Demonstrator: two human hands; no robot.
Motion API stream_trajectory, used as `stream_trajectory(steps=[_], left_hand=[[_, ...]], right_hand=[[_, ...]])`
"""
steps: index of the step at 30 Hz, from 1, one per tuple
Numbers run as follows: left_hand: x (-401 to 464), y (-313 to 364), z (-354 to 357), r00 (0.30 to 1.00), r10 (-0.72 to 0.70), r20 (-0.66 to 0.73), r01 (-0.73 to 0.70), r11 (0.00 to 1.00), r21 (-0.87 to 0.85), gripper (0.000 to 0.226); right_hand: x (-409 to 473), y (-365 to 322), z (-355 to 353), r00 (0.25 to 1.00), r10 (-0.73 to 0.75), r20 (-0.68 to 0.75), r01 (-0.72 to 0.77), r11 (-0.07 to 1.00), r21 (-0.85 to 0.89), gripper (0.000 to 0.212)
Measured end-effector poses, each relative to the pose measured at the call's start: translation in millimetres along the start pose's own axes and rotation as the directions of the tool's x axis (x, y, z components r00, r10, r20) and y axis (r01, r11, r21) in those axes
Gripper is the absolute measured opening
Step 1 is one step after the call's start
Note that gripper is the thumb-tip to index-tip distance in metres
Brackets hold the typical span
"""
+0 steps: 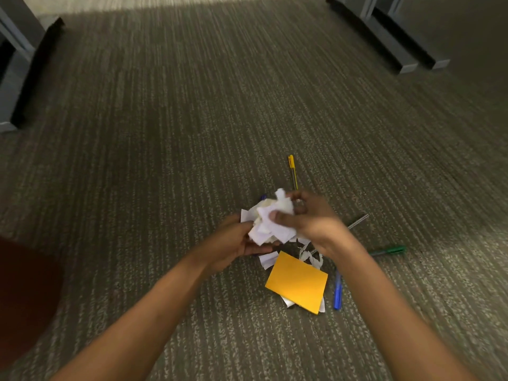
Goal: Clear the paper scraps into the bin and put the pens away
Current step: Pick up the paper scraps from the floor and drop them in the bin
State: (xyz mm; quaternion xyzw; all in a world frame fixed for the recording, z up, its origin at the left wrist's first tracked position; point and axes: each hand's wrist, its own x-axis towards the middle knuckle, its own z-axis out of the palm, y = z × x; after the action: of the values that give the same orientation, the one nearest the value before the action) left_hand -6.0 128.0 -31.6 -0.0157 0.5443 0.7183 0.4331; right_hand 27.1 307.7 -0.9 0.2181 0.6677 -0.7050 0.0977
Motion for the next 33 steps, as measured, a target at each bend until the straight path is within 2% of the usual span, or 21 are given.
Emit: stream_trajectory(steps=[3,5,10,14,17,19,22,24,26,27,29,31,33], left_hand=[[-3.6,5.5,-4.6,0.998,-0.013,0.064,0.026,0.978,-0.208,0.038],[-6.2,7.9,-6.3,0.995,-0.001,0.099,0.025,0.971,-0.237,0.04],[-6.8,6.0,3.2,0.998,0.06,0.033,-0.062,0.997,0.054,0.04],[-4.3,1.1,9.8,0.992,0.125,-0.035,-0.124,0.992,0.028,0.023],[-2.5,-1.2,9.9,0.982,0.129,-0.139,-0.129,0.992,0.007,0.021],[-2.0,-0.9,9.1,0.973,0.122,-0.197,-0.129,0.991,-0.021,0.021],[-3.4,2.8,5.3,0.951,0.124,-0.283,-0.142,0.989,-0.044,0.022],[-5.9,5.2,-1.3,0.941,0.132,-0.31,-0.151,0.988,-0.038,0.015],[-9.4,8.0,-9.2,0.942,0.144,-0.303,-0.163,0.986,-0.036,0.013],[-10.9,8.8,-13.0,0.943,0.152,-0.296,-0.167,0.986,-0.025,0.016],[-13.5,8.9,-19.4,0.944,0.157,-0.29,-0.162,0.987,0.008,0.022],[-16.5,6.7,-24.0,0.948,0.162,-0.273,-0.156,0.987,0.046,0.026],[-20.8,2.5,-27.1,0.961,0.154,-0.231,-0.134,0.986,0.103,0.025]], right_hand=[[5.1,1.7,11.2,0.995,-0.076,-0.057,0.063,0.975,-0.214,0.039],[7.9,1.2,9.9,0.986,-0.127,-0.111,0.081,0.933,-0.35,0.043],[5.5,2.0,11.4,0.974,-0.202,-0.099,0.122,0.845,-0.52,0.037],[5.2,4.8,15.4,0.977,-0.188,-0.099,0.112,0.852,-0.512,0.031],[0.2,2.4,18.9,0.979,-0.196,-0.059,0.141,0.855,-0.499,0.042],[-2.1,-1.2,14.8,0.985,-0.174,0.003,0.16,0.897,-0.412,0.049],[-2.5,-5.7,-7.2,0.99,-0.143,-0.001,0.142,0.981,-0.134,0.054],[-4.0,-5.8,-24.1,0.989,-0.14,-0.052,0.128,0.976,-0.175,0.053],[-6.0,0.0,-34.7,0.989,-0.145,-0.012,0.127,0.902,-0.412,0.046],[-8.1,3.6,-37.1,0.99,-0.129,0.057,0.139,0.829,-0.541,0.044],[-13.1,11.7,-36.4,0.976,-0.057,0.212,0.201,0.619,-0.759,0.046],[-14.8,21.2,-35.2,0.949,-0.025,0.313,0.293,0.432,-0.853,0.052],[-13.6,26.1,-37.7,0.944,-0.046,0.327,0.317,0.404,-0.858,0.048]])
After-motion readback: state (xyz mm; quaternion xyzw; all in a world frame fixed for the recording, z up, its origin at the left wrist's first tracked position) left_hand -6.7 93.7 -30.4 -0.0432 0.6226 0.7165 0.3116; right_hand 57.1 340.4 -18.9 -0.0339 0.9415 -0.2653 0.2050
